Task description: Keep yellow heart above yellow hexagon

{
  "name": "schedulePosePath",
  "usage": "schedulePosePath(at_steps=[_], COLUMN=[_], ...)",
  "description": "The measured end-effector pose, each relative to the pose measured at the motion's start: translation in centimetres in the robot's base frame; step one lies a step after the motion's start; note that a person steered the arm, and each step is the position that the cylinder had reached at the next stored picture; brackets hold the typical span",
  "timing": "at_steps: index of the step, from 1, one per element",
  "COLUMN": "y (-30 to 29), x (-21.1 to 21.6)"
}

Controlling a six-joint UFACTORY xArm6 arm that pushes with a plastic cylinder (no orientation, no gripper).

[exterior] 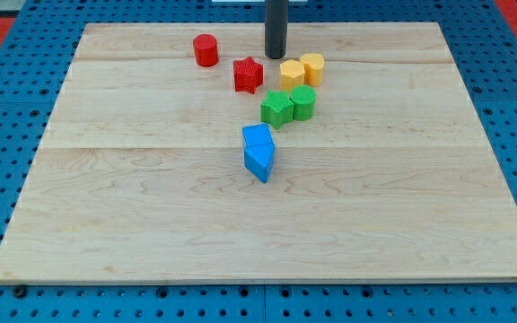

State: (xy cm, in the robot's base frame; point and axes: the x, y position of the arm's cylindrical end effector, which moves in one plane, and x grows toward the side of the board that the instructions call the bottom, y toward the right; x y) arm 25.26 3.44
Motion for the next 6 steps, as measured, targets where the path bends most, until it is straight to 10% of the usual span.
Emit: schedulePosePath(at_steps=[2, 6], y=[14.3, 2.9], x=[2.9, 0.3])
